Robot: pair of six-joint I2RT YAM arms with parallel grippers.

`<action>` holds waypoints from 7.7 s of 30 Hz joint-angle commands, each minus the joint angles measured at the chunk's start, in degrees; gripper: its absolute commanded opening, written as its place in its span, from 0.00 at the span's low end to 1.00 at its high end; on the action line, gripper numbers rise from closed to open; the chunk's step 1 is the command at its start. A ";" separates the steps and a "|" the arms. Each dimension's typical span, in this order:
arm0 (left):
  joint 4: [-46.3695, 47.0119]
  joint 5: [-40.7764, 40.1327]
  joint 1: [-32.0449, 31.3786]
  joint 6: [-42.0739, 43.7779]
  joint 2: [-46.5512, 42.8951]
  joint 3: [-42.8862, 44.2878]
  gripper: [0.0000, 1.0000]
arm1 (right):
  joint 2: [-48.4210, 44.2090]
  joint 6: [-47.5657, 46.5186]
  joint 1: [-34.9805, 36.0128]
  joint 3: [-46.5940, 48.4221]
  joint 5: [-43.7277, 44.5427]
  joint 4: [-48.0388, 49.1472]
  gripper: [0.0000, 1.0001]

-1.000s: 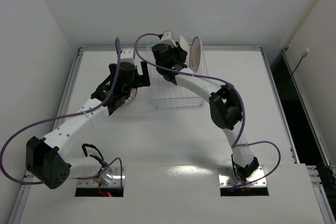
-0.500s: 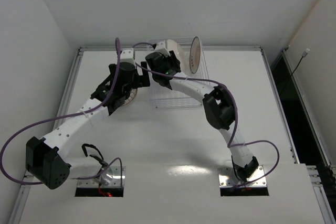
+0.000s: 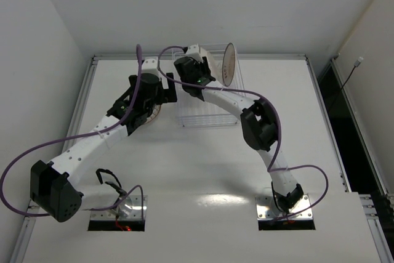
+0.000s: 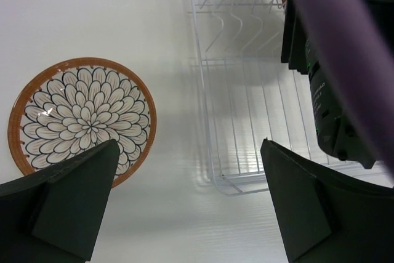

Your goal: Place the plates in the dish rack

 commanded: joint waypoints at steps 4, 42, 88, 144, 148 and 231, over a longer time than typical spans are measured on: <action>1.31 -0.69 -0.28 -0.98 -2.03 2.21 1.00 | -5.75 7.01 -4.72 2.89 -0.20 -0.86 0.26; 1.84 -1.22 -0.28 -0.45 -2.03 1.68 1.00 | -16.90 17.57 -10.35 -8.35 -23.40 3.35 0.64; -10.99 -2.98 4.81 13.26 33.29 6.69 0.90 | -71.23 13.00 -15.62 -66.81 -48.36 21.11 0.84; 43.54 47.99 19.23 -27.49 13.86 19.71 0.00 | -74.83 16.08 -27.40 -75.51 -51.71 23.92 0.87; 57.46 50.02 17.91 -37.44 22.47 20.31 0.00 | -76.06 17.40 -29.06 -77.18 -51.18 25.33 0.87; 38.41 41.41 7.10 -22.78 47.63 42.02 0.92 | -75.01 16.34 -30.83 -77.18 -54.61 26.39 0.87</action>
